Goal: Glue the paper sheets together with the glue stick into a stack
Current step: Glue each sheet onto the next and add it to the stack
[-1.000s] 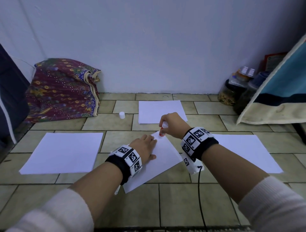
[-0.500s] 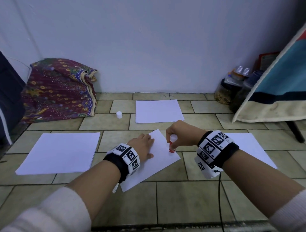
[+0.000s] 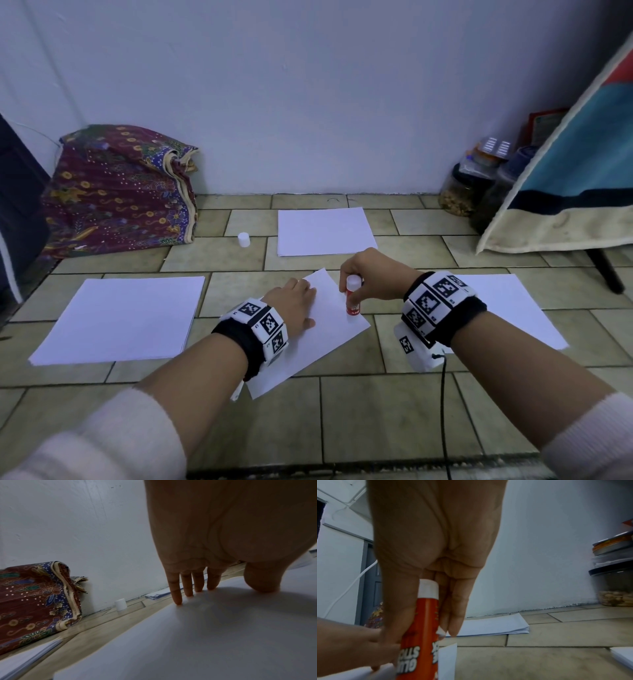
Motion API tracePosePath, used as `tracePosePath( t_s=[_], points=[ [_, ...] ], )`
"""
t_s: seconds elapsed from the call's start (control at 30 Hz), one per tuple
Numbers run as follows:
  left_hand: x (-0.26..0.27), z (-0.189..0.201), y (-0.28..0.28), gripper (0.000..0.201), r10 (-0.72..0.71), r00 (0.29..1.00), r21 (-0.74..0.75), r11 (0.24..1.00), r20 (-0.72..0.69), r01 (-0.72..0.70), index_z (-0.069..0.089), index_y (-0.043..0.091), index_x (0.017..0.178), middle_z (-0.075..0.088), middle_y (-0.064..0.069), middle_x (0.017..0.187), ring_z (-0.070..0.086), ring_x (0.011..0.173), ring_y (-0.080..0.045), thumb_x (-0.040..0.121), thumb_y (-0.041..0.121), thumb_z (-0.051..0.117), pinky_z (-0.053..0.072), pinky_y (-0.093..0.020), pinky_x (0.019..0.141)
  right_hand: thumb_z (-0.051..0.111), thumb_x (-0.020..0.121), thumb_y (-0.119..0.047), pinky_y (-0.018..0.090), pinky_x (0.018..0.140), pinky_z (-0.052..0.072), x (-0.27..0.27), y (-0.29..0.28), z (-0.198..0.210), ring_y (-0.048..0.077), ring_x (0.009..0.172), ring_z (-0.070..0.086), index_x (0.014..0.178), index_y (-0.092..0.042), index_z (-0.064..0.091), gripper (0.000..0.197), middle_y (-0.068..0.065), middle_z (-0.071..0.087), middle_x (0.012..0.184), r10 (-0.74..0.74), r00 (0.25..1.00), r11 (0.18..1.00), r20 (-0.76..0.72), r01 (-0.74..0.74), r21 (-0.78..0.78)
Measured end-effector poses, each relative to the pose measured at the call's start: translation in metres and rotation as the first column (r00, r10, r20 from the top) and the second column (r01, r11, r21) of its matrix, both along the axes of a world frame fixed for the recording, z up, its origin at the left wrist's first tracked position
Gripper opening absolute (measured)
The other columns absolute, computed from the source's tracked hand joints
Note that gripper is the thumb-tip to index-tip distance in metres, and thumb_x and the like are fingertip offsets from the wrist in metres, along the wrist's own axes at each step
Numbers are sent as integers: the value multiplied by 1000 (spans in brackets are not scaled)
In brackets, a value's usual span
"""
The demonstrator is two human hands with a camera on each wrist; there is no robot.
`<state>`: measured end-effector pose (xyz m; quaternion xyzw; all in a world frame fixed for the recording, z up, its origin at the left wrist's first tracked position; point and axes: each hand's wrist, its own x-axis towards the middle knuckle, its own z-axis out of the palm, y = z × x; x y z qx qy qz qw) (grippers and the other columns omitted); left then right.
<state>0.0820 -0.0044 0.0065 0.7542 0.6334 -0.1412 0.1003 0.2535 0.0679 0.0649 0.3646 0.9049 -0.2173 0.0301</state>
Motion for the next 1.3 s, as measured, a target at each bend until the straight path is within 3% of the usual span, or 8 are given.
tracePosePath(
  t_s=[0.3,0.43,0.57,0.73,0.83,0.93,1.17,1.3],
  points=[
    [5,14,3,76,163,984,21,987,-70,-161,39,9,135,38,-8,137,36,127,-22,84,64,55,43,-35,90,79,74,-19,16,57,33,-5,12,4,6,73,47,86,-13,67,18,-5,59,82,-108,986,993,-124,113,29],
    [2,8,0,69,93,990,25,995,109,-96,34,5,138,25,-5,146,34,130,-23,89,48,58,45,-38,94,79,75,-22,17,55,33,-13,15,2,7,69,47,86,-10,67,20,-2,59,81,-136,980,989,-148,144,41],
    [-4,7,-3,53,-4,995,-8,1000,104,5,33,19,142,28,-3,147,35,129,-23,96,40,49,46,-40,94,78,76,-23,17,54,32,-20,15,-1,0,64,43,88,-11,67,20,-2,59,83,-189,960,979,-208,200,33],
    [-5,9,-1,59,55,998,-22,998,34,-54,37,19,139,37,-6,137,36,126,-23,91,50,52,44,-41,95,76,78,-23,13,53,28,-23,13,-2,4,65,42,92,-10,67,21,-3,55,82,-226,946,969,-232,243,49],
    [-1,11,0,60,112,993,-5,994,32,-112,41,11,135,33,-6,140,36,127,-23,92,51,53,42,-38,92,75,79,-23,15,52,27,-26,14,-2,11,71,44,90,-13,65,18,-2,56,83,-253,928,961,-273,274,41],
    [1,9,1,59,157,984,24,987,84,-160,42,5,133,28,-4,145,40,126,-22,93,46,54,41,-36,92,75,79,-21,18,51,26,-30,14,-2,6,65,43,91,-13,64,19,1,57,85,-271,914,957,-302,288,13],
    [-7,0,2,97,131,983,-48,991,128,-126,31,11,142,31,-5,143,32,132,-23,71,64,70,42,-43,100,71,82,-14,13,50,25,-42,12,-7,9,69,44,99,-8,64,19,-3,51,81,-238,941,969,-239,247,8],
    [-7,-3,3,101,140,982,-28,990,128,-138,31,11,142,31,-5,144,32,132,-22,68,66,71,43,-44,100,68,86,-17,19,58,32,-46,11,-10,19,93,51,105,-7,63,22,4,52,97,-176,980,981,-94,182,63]
  ],
)
